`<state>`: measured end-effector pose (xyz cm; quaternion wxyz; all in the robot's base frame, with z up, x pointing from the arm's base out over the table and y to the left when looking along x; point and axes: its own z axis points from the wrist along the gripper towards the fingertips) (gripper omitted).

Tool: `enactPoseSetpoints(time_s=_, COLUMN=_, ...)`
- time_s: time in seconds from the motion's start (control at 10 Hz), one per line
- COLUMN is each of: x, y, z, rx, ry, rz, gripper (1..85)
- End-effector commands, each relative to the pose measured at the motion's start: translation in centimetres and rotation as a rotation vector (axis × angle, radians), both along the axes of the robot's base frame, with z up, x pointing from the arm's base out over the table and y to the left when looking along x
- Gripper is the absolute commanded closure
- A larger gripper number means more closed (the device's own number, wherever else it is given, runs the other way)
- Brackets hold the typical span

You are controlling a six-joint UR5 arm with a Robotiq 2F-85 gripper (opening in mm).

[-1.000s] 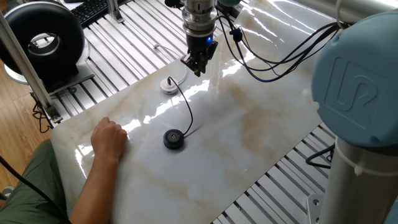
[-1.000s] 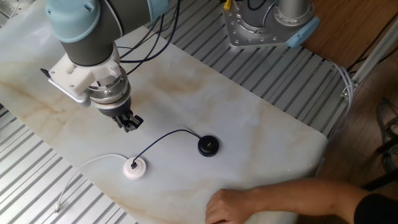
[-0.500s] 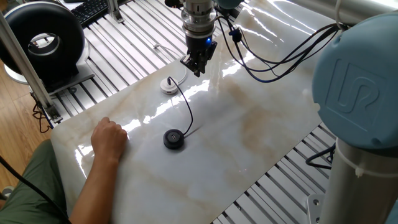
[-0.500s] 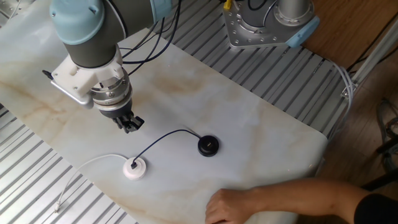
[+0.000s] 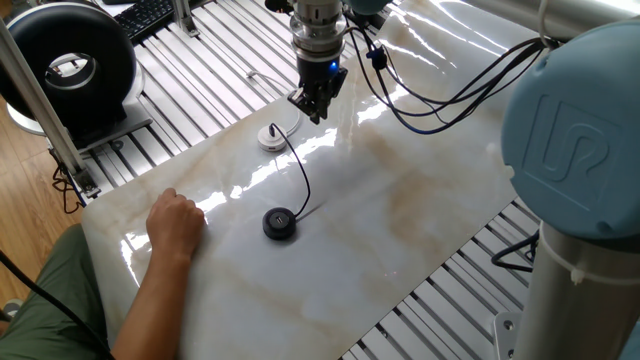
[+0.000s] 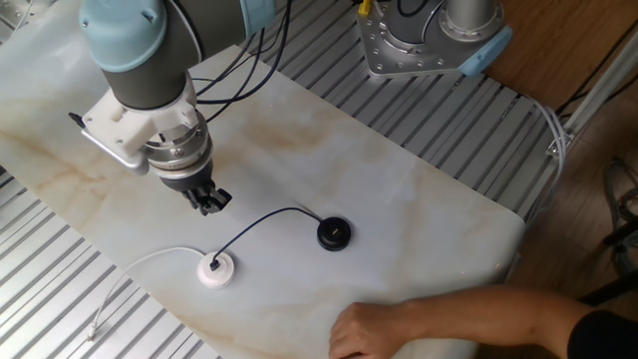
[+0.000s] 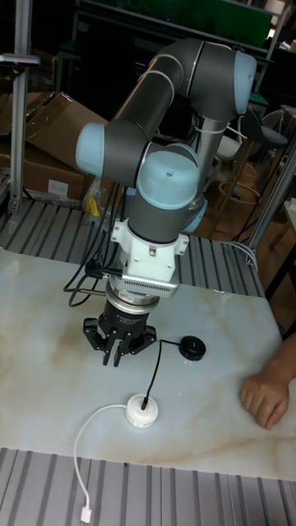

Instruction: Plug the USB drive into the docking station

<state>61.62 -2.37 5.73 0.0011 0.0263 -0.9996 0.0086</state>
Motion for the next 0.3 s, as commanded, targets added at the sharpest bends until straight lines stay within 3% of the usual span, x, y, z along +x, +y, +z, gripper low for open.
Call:
enactPoseSetpoints(time_s=0.0, x=0.06, y=0.39, z=0.05, rx=0.021, ry=-0.003, rz=-0.013, gripper=62.7)
enactPoseSetpoints(time_s=0.2, x=0.07, y=0.42, z=0.05, rx=0.023, ry=-0.003, rz=-0.012, gripper=62.7)
